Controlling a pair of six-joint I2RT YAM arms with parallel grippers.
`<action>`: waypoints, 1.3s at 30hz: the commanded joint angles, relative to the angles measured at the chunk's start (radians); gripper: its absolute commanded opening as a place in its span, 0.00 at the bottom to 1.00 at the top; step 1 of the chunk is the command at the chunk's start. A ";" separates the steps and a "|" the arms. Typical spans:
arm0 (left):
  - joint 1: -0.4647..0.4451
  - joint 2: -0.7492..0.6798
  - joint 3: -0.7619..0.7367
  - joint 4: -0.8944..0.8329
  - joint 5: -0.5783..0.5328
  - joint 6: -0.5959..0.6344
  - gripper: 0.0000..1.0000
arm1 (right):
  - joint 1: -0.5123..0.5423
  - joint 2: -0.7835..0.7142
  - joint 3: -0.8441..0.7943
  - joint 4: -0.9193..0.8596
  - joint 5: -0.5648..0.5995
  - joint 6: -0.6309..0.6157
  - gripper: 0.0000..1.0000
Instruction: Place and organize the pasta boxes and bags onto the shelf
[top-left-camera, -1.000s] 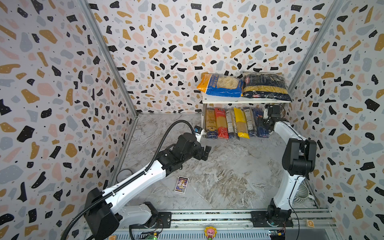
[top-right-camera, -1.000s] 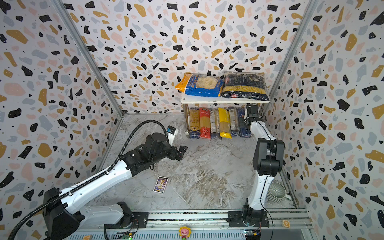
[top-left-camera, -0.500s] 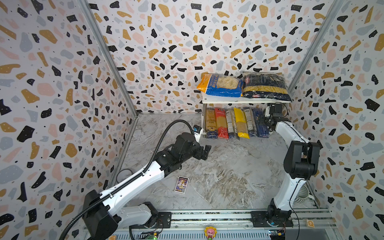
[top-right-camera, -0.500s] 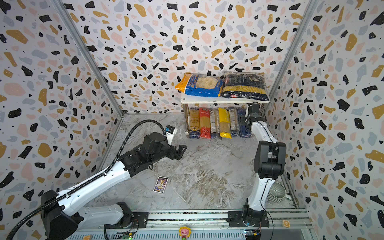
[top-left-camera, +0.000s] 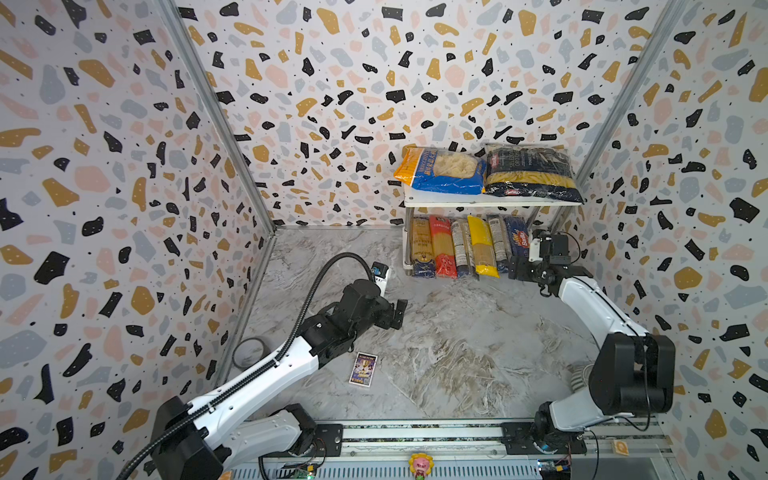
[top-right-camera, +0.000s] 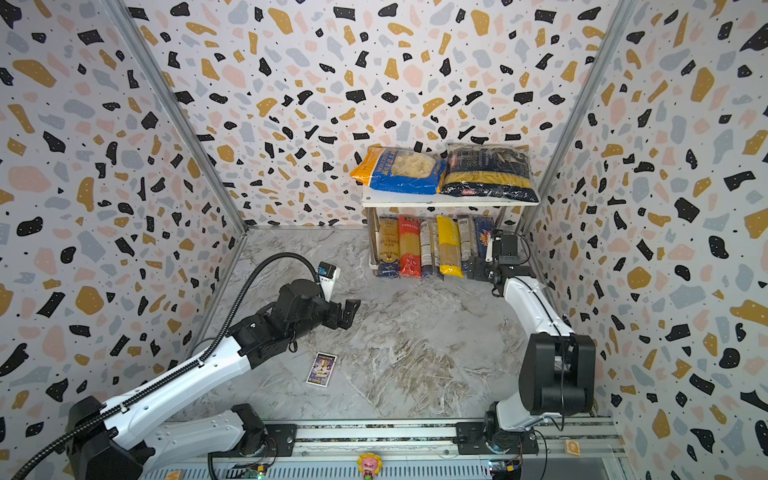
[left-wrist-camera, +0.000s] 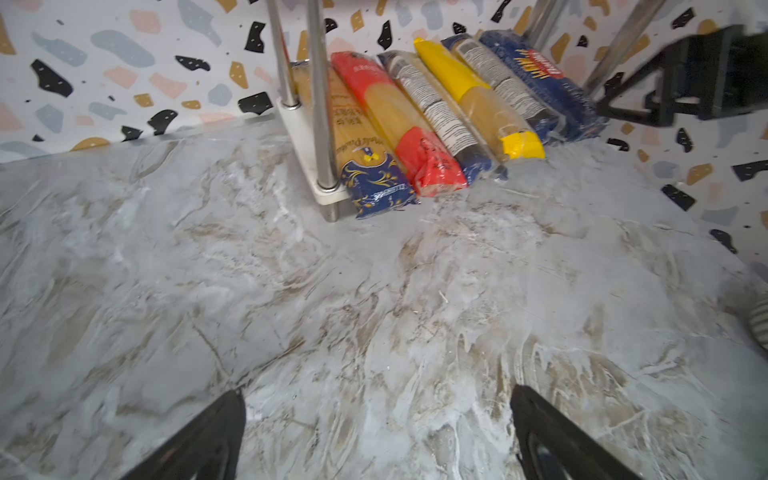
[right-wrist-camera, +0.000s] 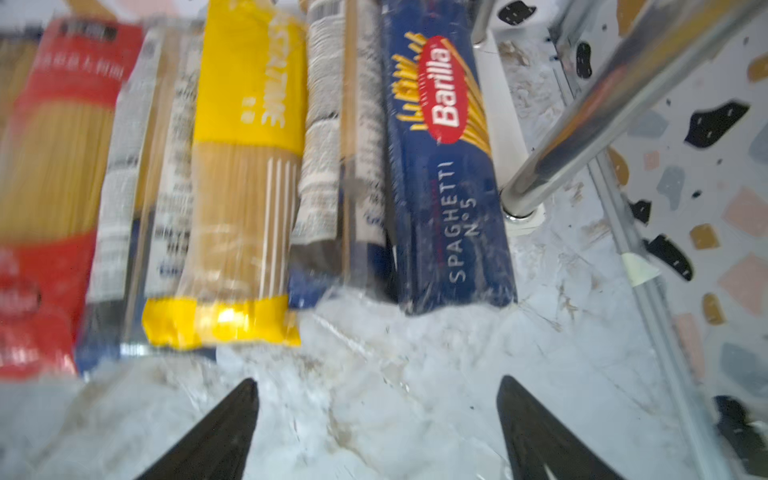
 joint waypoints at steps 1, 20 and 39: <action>0.006 -0.053 -0.040 0.028 -0.144 -0.040 0.99 | 0.052 -0.160 -0.050 -0.013 -0.001 0.029 0.99; 0.007 -0.432 -0.499 0.431 -0.697 -0.034 1.00 | 0.394 -0.576 -0.406 0.153 0.216 0.096 0.99; 0.036 -0.212 -0.655 0.858 -0.840 0.278 0.99 | 0.422 -0.685 -0.736 0.534 0.368 -0.054 0.99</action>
